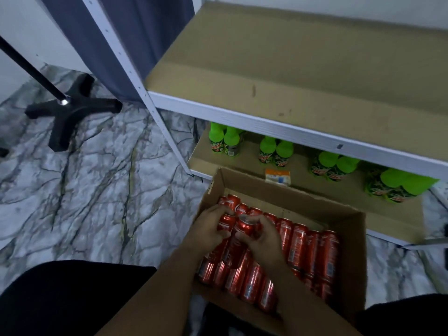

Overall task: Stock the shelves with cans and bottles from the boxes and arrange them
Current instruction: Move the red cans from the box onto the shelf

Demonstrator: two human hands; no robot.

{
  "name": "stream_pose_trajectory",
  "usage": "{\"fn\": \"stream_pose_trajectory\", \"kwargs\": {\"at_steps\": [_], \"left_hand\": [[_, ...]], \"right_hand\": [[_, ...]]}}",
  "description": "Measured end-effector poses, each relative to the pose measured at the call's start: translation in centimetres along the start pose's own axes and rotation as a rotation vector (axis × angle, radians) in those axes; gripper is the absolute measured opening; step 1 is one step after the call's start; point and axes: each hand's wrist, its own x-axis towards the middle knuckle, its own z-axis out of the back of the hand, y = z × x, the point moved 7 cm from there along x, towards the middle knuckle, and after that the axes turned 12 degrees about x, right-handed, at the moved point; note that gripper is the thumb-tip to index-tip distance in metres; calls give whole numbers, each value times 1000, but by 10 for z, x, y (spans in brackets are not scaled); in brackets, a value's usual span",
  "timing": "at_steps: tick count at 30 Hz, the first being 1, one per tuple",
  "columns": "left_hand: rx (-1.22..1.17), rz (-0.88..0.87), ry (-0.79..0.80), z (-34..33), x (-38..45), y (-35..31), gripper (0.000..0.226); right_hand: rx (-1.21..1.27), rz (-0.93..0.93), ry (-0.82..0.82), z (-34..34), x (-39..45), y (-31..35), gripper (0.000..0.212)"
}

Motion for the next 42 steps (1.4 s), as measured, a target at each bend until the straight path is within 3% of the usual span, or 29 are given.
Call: {"fn": "stream_pose_trajectory", "kwargs": {"at_steps": [14,20,25,34,38,42], "left_hand": [[-261,-352,-189,299,-71,-278,49],[-245,-481,-247,434,-118,-409,49],[-172,-657,-378,516,-154,-503,51],[-213,-870,-485,579,-164,-624,51],[-248,-835,-526,591,-144,-648,51],[-235,-792,-557,599,-112,-655,51]], "right_hand": [[-31,275,-36,38,-90,400,46],[-66,453,-44,51,-148,594,48],[-75,649,-49,67,-193,716,48],[-92,857,-128,117,-225,836,50],[-161,961,-141,130,-215,871,47],[-152,946,-96,131,-181,884,44]]}}
